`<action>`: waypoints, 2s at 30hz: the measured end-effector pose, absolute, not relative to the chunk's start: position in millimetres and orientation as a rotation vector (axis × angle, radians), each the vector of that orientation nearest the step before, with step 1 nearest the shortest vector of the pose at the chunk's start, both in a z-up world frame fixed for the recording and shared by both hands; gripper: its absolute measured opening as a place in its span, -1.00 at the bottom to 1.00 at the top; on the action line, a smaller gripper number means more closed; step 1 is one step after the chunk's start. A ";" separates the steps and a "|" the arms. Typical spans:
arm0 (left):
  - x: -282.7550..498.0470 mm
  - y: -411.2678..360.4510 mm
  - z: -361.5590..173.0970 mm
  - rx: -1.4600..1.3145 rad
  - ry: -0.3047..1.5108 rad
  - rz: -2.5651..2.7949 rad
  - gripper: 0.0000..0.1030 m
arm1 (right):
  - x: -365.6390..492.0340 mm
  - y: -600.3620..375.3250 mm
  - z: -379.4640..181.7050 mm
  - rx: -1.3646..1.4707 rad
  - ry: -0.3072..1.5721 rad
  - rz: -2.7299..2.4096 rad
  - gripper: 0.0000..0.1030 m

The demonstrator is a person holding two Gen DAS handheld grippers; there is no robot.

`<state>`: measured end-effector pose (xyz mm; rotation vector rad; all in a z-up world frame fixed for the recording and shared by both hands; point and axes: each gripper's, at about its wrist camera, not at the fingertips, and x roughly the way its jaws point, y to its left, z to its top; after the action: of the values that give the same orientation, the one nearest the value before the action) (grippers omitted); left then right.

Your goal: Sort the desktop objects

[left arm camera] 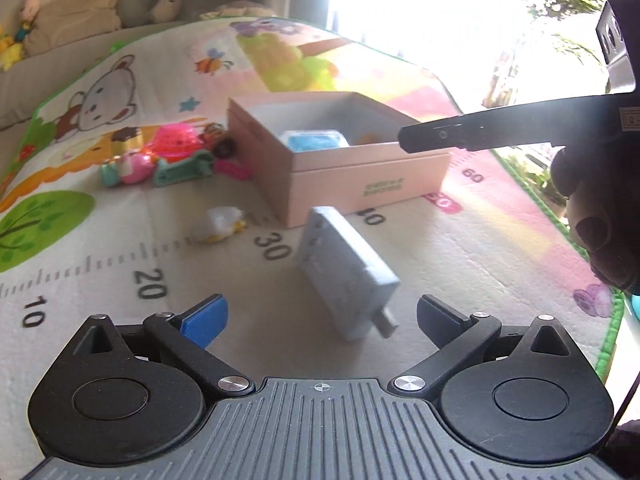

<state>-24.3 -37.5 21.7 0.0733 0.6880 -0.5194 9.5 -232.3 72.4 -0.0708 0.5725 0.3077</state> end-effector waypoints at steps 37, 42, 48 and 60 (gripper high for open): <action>-8.7 20.9 6.9 0.100 0.715 -0.087 1.00 | 2.8 -232.9 -1.7 -0.144 0.716 0.144 0.52; -8.2 19.2 6.2 0.109 0.721 -0.086 1.00 | 2.7 -239.7 -6.7 -0.097 0.703 0.134 0.65; -5.8 13.3 6.6 0.102 0.716 -0.125 1.00 | 0.9 -239.3 -7.8 -0.090 0.696 0.129 0.67; 53.4 -26.2 13.5 0.124 0.686 -0.207 0.99 | -2.0 -240.2 -7.6 -0.070 0.680 0.138 0.68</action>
<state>53.4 -26.2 13.5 0.1243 0.6863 -0.2068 -2.0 -240.2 -7.6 -0.0700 0.6801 0.1376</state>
